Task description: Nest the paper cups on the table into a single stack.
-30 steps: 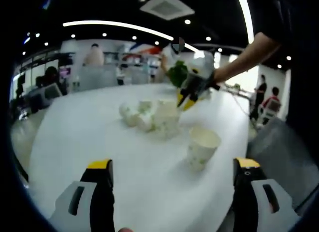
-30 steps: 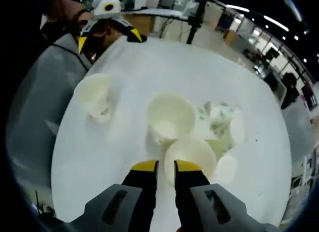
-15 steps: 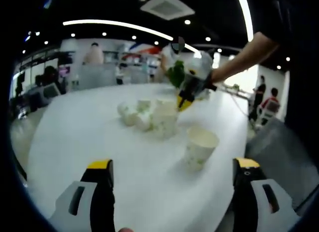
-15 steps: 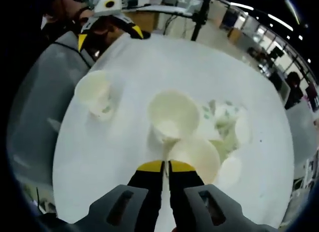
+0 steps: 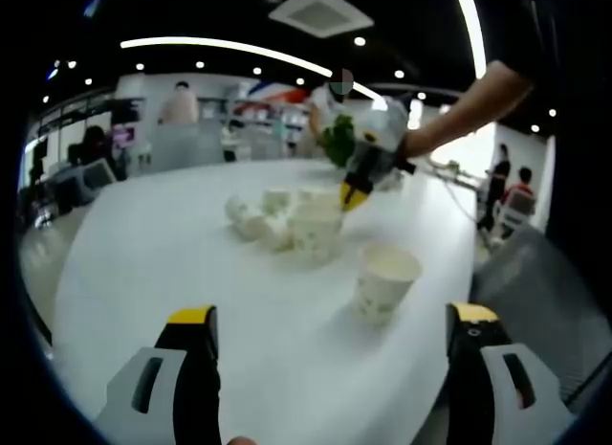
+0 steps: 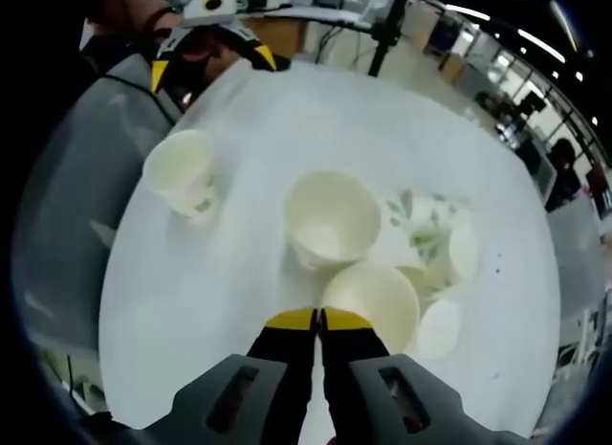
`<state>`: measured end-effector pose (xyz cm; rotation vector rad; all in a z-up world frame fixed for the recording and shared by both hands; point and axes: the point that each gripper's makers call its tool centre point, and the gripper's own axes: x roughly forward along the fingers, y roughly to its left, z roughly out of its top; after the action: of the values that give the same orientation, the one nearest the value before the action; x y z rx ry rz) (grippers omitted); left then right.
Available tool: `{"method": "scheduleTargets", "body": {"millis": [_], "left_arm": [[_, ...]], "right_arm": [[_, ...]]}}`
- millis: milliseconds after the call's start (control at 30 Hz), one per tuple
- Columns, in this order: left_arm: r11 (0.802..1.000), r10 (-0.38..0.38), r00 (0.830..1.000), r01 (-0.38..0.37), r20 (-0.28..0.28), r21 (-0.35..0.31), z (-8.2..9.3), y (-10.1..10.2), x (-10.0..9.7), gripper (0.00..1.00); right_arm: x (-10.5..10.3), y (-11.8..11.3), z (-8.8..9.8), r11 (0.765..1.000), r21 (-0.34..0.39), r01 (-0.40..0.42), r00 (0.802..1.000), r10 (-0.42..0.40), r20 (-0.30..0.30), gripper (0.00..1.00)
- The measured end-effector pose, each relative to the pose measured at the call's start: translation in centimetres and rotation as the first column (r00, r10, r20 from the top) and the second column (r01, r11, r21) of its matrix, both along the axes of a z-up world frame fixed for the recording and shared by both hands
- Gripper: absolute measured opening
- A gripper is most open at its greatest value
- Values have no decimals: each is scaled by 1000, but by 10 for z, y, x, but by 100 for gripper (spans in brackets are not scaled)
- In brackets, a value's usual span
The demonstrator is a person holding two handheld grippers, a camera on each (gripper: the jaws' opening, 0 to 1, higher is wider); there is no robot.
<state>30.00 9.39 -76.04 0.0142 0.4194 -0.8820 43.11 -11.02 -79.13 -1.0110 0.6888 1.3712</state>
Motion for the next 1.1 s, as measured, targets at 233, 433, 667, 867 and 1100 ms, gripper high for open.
{"method": "scheduleTargets", "body": {"millis": [233,433,667,867,1100], "left_arm": [[1000,-2,1000,2,-1,0,-1,-1,-2,97],[1000,-8,1000,8,2,0,-1,-3,-3,97],[1000,-28,1000,28,4,8,-1,-6,-6,97],[999,-38,999,38,4,1,-1,-9,-5,97],[999,-54,999,54,6,-2,-2,-12,-5,97]], "right_arm": [[-6,-2,1,1000,0,1,1000,-1,-6,0],[-9,-3,6,1000,3,-2,1000,2,1,0],[-12,-2,16,1000,10,12,1000,-12,14,0],[-16,2,30,999,30,23,999,-24,31,0],[-21,4,49,999,47,20,998,-23,64,0]]}}
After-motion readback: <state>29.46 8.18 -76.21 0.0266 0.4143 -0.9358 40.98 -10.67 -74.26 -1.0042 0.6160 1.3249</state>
